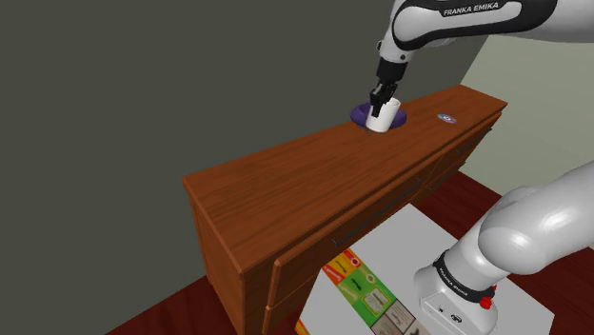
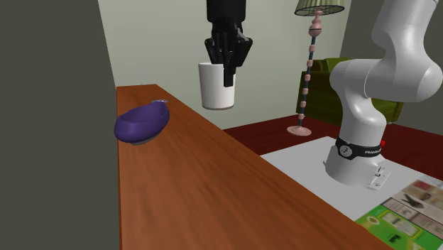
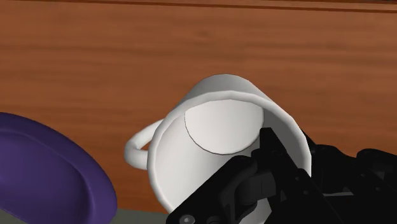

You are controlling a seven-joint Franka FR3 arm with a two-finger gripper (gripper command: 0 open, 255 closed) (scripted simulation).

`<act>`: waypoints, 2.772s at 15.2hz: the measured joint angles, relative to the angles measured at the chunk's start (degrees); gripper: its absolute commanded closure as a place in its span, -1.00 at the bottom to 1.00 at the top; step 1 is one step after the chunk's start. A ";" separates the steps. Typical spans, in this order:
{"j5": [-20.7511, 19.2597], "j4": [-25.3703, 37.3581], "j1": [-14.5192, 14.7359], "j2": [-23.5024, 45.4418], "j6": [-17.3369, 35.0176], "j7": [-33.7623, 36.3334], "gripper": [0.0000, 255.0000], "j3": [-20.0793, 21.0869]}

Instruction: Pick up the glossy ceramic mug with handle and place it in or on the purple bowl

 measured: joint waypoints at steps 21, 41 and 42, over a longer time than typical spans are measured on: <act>7.43 40.62 -10.23 31.72 -8.59 -23.03 1.00 -11.09; 13.84 62.07 -19.15 51.89 -10.35 -30.19 1.00 -11.40; 13.80 60.98 -18.96 51.71 -9.43 -30.15 1.00 -11.40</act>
